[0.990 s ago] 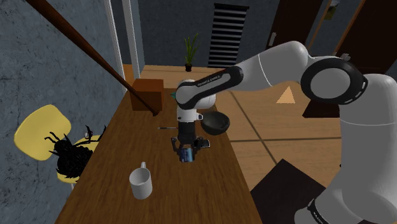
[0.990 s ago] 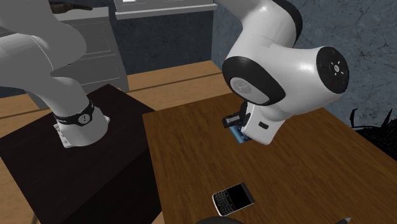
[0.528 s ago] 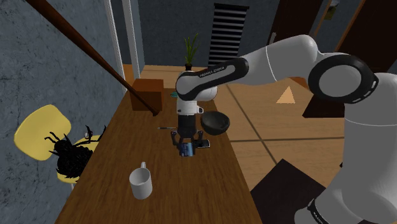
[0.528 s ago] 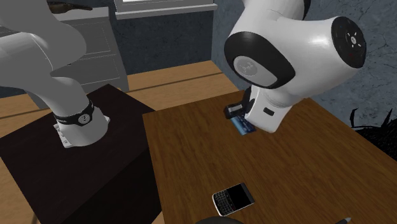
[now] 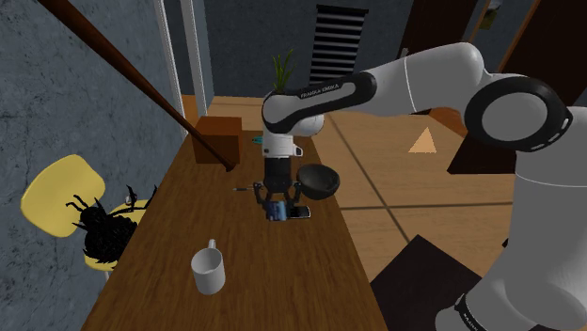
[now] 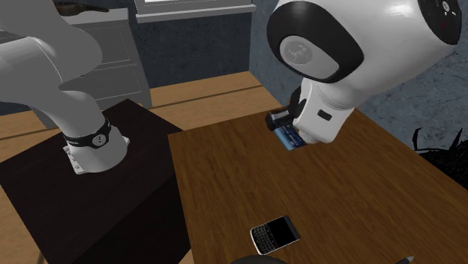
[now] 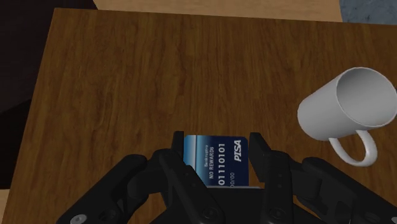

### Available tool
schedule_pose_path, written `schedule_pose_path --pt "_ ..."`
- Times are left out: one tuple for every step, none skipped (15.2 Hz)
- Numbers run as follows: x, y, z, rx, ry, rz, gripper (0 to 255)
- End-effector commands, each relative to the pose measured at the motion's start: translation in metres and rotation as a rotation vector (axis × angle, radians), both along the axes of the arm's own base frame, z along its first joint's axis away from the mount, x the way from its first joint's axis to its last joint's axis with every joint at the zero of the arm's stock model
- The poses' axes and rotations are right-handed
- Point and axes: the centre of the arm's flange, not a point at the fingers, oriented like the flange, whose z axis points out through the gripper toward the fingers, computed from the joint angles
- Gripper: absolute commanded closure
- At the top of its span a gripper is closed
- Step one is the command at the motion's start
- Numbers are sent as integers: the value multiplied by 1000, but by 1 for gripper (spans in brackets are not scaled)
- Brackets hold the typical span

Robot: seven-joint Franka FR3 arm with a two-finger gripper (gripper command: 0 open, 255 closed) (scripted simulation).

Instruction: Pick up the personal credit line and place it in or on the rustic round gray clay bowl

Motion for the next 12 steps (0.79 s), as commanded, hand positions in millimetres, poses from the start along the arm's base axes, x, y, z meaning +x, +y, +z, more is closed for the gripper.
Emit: schedule_pose_path --pt "7 -20 3 0 1 0 255" --pt "12 -32 3 0 1 0 255" --pt "17 -45 4 0 1 0 255" --pt "21 -57 5 0 1 0 255" --pt "26 -69 5 0 1 0 255" --pt "31 -81 6 0 1 0 255" --pt "36 -94 7 0 1 0 255" --pt "40 -106 7 0 1 0 255" --pt "45 -118 8 0 1 0 255" --pt "50 -131 9 0 1 0 255" --pt "55 -143 9 0 1 0 255" --pt "59 -155 10 0 1 0 255"
